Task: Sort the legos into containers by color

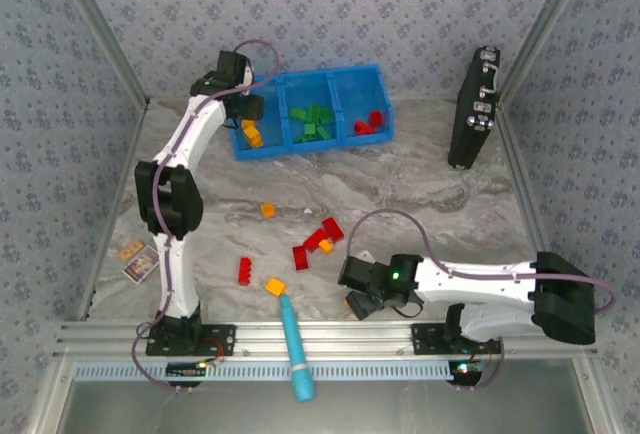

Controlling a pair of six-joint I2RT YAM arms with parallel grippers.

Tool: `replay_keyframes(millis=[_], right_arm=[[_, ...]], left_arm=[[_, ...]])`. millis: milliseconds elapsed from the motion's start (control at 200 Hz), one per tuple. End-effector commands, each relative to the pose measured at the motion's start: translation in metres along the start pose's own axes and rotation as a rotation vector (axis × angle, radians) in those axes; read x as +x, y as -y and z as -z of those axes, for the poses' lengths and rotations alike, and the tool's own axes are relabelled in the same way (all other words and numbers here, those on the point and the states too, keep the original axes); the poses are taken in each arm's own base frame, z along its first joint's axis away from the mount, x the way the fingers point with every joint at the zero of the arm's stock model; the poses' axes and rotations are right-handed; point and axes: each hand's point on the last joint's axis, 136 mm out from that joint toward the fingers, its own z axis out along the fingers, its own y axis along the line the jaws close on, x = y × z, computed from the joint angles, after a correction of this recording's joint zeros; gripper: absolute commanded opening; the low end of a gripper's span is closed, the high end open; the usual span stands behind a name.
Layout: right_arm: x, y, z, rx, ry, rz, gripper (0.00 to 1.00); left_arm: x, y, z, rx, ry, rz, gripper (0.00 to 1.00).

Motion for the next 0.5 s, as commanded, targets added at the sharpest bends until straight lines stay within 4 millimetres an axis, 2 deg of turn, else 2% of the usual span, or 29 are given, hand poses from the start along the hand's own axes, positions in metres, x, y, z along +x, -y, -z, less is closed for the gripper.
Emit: replay_keyframes(millis=[0, 180, 390, 495], right_arm=[[0.007, 0.002, -0.006, 0.026, -0.048, 0.063, 0.76], [0.01, -0.003, -0.002, -0.005, -0.052, 0.089, 0.73], [-0.001, -0.01, 0.023, -0.099, 0.033, 0.09, 0.71], [-0.004, -0.011, 0.029, -0.127, 0.047, 0.093, 0.71]], left_arm=[[-0.016, -0.006, 0.027, 0.003, 0.062, -0.013, 0.62], [-0.017, -0.007, 0.034, 0.001, 0.07, -0.019, 0.62], [-0.017, -0.008, 0.045, 0.004, 0.084, -0.018, 0.62], [-0.016, -0.008, 0.048, 0.003, 0.087, -0.018, 0.63]])
